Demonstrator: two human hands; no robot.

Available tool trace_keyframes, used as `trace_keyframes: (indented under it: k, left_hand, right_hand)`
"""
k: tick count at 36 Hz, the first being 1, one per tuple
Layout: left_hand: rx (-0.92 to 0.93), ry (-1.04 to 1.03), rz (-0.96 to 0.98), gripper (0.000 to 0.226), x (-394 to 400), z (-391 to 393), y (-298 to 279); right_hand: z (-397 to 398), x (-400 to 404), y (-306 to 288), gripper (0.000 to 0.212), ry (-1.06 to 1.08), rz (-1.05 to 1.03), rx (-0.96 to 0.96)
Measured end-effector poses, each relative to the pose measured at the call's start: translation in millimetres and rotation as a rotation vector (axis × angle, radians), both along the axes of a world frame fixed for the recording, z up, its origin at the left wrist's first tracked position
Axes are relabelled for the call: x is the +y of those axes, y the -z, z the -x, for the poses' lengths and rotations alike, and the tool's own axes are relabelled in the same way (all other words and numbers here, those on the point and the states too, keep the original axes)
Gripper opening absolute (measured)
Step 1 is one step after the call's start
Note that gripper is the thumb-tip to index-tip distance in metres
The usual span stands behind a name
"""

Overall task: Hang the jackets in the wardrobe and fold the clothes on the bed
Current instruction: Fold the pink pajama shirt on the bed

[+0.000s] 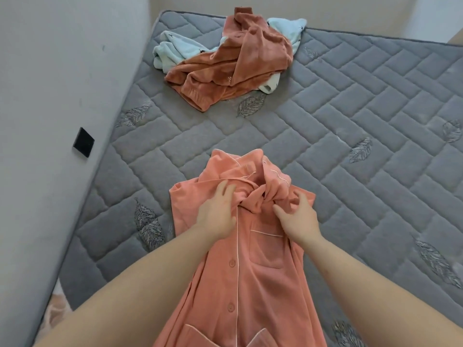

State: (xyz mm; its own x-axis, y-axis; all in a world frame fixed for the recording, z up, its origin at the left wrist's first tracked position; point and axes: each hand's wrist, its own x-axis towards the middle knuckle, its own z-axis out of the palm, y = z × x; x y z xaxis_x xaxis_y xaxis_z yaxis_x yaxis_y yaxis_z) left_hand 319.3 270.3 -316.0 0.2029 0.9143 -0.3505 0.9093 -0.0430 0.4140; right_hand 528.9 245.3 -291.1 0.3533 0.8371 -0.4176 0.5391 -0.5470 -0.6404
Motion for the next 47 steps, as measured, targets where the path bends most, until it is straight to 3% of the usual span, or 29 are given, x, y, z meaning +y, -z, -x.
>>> trace_keyframes:
  k: [3, 7, 12, 16, 20, 26, 32, 36, 39, 41, 43, 47]
  left_hand:
    - [0.012, -0.029, -0.044, 0.084, 9.8, -7.5, 15.6]
    - [-0.013, -0.035, -0.093, 0.041, 13.8, -8.1, 16.6]
    - [-0.262, -0.259, -0.212, 0.011, 14.0, 19.3, -1.8]
    - [-0.463, -0.426, -0.252, 0.006, 14.8, 57.9, -26.3]
    - [-0.607, -0.577, -0.238, 0.015, 11.6, 81.7, -52.2]
    - [-0.571, -0.623, -0.246, 0.021, 1.1, 108.2, -80.2]
    - [-0.498, -0.665, -0.315, 0.030, -12.0, 152.2, -94.3]
    - [-0.385, -0.592, -0.298, 0.028, -23.8, 171.7, -94.1]
    - [-0.306, -0.585, -0.158, 0.022, -28.1, 173.4, -94.0]
    - [-0.275, -0.513, -0.045, 0.030, -31.3, 169.8, -94.0]
    - [-0.321, -0.394, 0.030, 0.043, -33.5, 162.2, -95.2]
    - [-0.545, -0.238, 0.051, 0.042, -38.2, 141.9, -100.7]
  right_hand:
    - [7.8, 22.5, 14.3, 0.066, 0.075, -0.067, 0.040]
    - [18.7, 46.3, 28.9, 0.047, 0.184, -0.052, 0.113]
    - [13.8, 46.1, 21.7, 0.025, 0.302, -0.109, 0.086]
    - [9.0, 41.0, -3.1, 0.011, 0.279, -0.194, 0.116]
    - [25.0, 37.3, -24.2, 0.017, 0.155, -0.220, 0.259]
    - [66.9, 41.0, -53.7, 0.014, 0.190, -0.220, 0.361]
    - [93.2, 48.0, -76.0, 0.018, 0.055, -0.240, 0.226]
    - [100.6, 39.3, -81.1, 0.021, 0.072, -0.289, 0.217]
    - [106.8, 27.1, -78.5, 0.019, 0.073, -0.266, 0.251]
    - [110.5, 18.9, -74.5, 0.012, 0.091, -0.215, 0.286]
    - [116.9, 9.3, -71.5, 0.004, 0.082, -0.174, 0.311]
    - [139.7, -11.6, -67.9, 0.026, -0.089, -0.118, 0.430]
